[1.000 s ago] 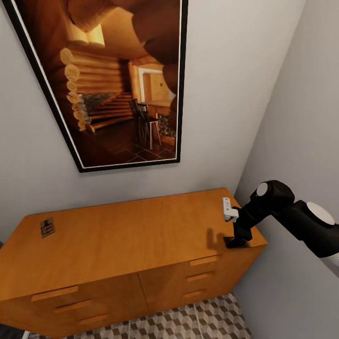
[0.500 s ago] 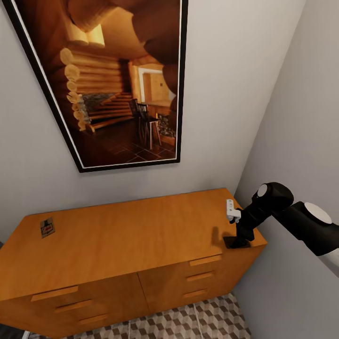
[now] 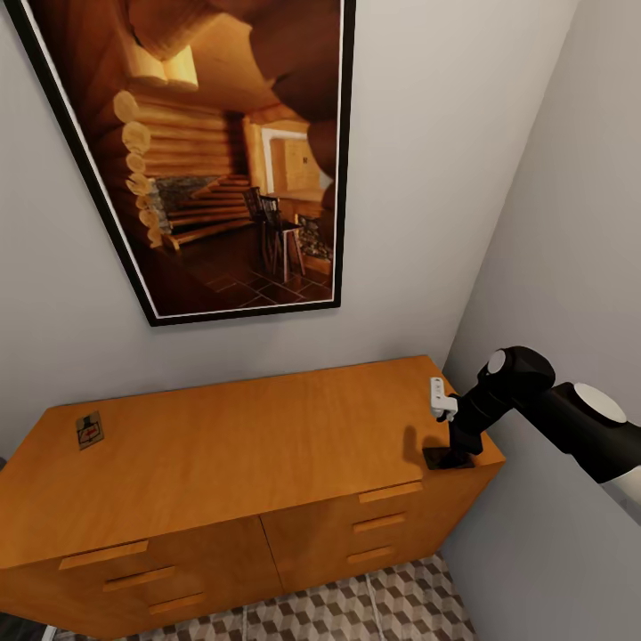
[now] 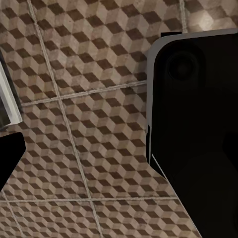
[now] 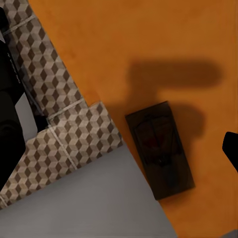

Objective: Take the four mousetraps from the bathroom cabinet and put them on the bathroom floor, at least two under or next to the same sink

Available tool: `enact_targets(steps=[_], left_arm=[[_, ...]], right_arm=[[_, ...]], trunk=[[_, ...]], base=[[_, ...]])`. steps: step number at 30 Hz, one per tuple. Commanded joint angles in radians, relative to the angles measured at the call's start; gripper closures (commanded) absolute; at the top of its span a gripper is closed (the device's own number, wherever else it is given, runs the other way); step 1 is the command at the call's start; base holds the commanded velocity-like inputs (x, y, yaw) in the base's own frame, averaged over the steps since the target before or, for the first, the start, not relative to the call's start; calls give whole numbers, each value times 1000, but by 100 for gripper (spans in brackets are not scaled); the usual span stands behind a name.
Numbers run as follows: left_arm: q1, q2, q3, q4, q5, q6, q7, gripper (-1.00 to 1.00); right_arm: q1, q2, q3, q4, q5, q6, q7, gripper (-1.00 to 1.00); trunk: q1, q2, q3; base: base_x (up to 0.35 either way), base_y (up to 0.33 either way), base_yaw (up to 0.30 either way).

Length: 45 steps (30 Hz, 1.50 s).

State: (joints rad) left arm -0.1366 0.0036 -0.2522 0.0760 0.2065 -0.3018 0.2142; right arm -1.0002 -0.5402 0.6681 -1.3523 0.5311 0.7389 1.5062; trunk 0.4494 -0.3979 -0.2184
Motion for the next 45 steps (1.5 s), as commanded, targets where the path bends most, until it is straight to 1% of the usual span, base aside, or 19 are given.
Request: enact_targets(steps=[1,9,19,29,38,45], left_arm=[[-2,-1,-9,4,8,-7,0,-100],[-1,-1,-9,4,8,-6,0,-100],[-1,-1,-9,4,8,-5,1,-100],[-1,-1,-9,4,8,-5,1,-100],[-1,-1,-9,4,8,-5,1,-100],[-1,-1,-9,4,8,-5,0,-100]], right_arm=[[-2,0,2,2,6,10,5,-100],[-2,0,2,20,6,6,-6,-100],[-2,0,2,24,5,-4,-41,-100],[-2,0,2,24,-18,-9,-49,-100],[-2,0,2,25,-28,-52,-52,-100],[0,-1,1,25,-31,-63,-58,-100]], trunk=[[1,-2,-2],[1,-2,-2],[1,-2,-2],[1,-2,-2],[1,-2,-2],[1,-2,-2]], base=[[0,0,0],[0,0,0],[0,0,0],[0,0,0],[0,0,0],[0,0,0]])
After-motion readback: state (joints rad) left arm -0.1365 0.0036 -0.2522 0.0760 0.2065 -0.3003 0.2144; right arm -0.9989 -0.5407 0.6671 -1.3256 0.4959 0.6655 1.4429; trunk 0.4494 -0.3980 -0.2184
